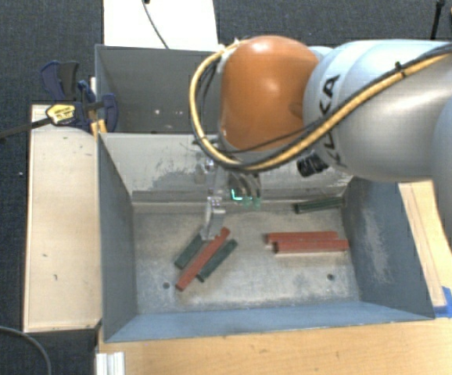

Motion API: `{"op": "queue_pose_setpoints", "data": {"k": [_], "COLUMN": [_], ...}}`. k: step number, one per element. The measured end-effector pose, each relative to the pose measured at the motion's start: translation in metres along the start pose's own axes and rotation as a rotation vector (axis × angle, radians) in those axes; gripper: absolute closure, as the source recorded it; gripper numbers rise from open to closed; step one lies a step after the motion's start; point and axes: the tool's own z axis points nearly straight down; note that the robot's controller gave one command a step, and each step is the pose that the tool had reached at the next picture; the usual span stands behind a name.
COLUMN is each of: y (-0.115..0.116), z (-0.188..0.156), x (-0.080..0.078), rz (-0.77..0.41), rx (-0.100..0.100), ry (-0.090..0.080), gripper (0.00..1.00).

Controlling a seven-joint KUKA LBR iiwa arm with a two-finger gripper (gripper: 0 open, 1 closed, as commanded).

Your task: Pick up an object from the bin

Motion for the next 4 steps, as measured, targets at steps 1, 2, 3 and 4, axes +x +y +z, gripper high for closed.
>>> {"op": "queue_pose_setpoints", "data": {"k": [1,2,3,4], "y": [-0.001,-0.013,-0.038,-0.043], "z": [-0.005,0.044,0.058,0.074], "x": [-0.002,0.001,0.008,0.01], "rz": [0.005,-0.135,-0.439,-0.558], "rx": [-0.002,-0.001,0.001,0.002], "ry": [-0.008,-0.01,-0.005,-0.005], "gripper": [0.0,0.0,0.0,0.0]}}
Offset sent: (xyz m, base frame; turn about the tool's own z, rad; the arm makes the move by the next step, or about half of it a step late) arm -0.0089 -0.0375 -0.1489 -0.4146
